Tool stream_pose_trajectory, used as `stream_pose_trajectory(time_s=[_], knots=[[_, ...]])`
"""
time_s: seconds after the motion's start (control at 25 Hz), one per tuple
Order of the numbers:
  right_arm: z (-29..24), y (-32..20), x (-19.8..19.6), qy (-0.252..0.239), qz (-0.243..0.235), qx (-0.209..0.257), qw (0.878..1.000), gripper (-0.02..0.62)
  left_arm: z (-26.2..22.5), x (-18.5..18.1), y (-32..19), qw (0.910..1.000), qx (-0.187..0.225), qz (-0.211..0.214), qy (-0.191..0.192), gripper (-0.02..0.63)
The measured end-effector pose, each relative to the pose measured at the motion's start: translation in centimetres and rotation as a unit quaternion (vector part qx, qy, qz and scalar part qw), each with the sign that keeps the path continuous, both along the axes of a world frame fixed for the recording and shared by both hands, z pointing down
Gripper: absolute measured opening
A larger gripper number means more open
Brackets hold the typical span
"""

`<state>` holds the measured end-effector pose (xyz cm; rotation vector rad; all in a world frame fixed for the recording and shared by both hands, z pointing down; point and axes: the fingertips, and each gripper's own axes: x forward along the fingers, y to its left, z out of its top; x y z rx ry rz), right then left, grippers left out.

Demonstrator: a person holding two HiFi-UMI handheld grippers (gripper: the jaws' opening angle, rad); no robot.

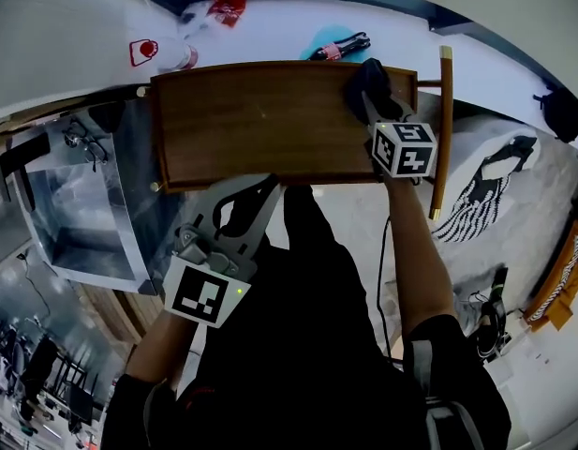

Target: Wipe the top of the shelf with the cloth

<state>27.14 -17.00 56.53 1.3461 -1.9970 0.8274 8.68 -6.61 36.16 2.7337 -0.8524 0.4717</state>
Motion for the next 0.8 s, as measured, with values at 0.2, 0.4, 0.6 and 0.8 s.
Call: stream_pose_trajectory(time_s=[0.2, 0.4, 0.6, 0.8], knots=[[-1.4, -0.2, -6.4, -0.013, -0.038, 0.010, 0.999, 0.046, -0.6, -4.5, 0.8, 0.9996, 0.002, -0.029, 0.001, 0.023], [-1.6, 0.5, -14.2, -0.034, -0.083, 0.006, 0.996, 0.046, -0.6, -9.6, 1.9, 0.9982, 0.002, -0.059, -0.003, 0.023], [-1.2, 1.5, -22.5, -0.053, -0.134, -0.003, 0.990, 0.046, -0.4, -14.7, 2.8, 0.9954, -0.003, -0.096, -0.006, 0.023], [-0.7, 2.8, -30.3, -0.067, -0.187, -0.013, 0.980, 0.046, 0.0, -18.9, 3.6, 0.9923, -0.009, -0.124, -0.005, 0.023]])
